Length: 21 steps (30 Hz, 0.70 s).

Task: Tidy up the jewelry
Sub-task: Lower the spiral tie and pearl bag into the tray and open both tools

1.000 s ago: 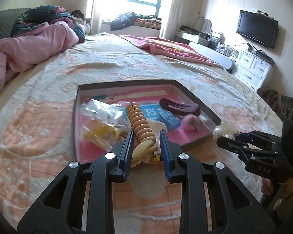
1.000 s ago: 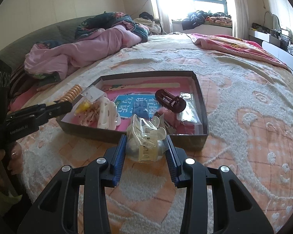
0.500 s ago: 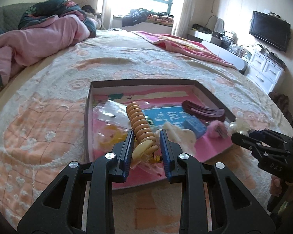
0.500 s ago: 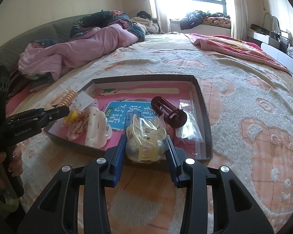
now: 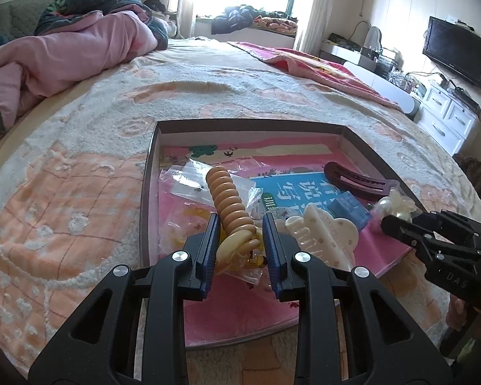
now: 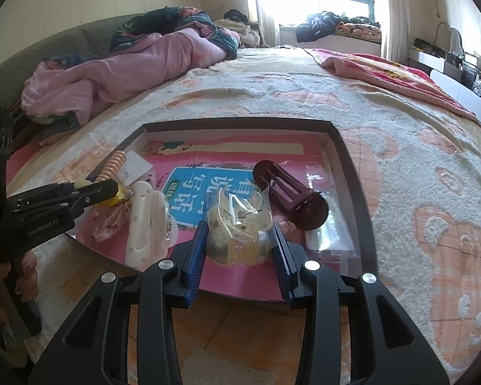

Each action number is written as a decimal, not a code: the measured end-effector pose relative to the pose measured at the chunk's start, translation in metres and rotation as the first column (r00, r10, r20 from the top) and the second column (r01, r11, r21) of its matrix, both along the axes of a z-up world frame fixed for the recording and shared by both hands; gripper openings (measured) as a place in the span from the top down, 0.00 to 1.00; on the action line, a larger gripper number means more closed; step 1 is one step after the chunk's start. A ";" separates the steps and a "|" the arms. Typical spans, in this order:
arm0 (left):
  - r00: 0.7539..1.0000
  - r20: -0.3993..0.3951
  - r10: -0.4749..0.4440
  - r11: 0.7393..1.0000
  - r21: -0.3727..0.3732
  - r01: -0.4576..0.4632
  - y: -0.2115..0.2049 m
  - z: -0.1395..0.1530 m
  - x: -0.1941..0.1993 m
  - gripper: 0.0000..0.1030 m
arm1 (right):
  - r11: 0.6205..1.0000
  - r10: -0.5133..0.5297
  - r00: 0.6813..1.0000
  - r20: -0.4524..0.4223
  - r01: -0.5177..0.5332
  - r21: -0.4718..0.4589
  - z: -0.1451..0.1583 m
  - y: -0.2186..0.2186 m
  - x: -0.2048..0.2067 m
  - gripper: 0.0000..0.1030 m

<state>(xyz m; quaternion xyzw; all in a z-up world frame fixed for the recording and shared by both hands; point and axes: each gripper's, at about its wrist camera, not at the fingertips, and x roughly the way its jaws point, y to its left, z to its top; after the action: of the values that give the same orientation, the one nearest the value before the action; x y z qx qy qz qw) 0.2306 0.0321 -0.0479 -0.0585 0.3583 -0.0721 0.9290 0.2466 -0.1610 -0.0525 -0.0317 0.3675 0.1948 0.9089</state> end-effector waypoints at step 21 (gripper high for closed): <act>0.998 0.021 -0.054 0.999 0.004 0.054 -0.018 0.006 -0.013 0.57 | 0.998 -0.049 0.999 0.022 0.047 0.050 0.007 -0.020 -0.032 0.41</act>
<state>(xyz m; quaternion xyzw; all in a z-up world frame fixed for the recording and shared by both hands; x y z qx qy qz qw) 0.2175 0.0145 -0.0416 -0.0465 0.3499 -0.0972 0.9306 0.2151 -0.1811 -0.0456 -0.0025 0.3525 0.1816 0.9180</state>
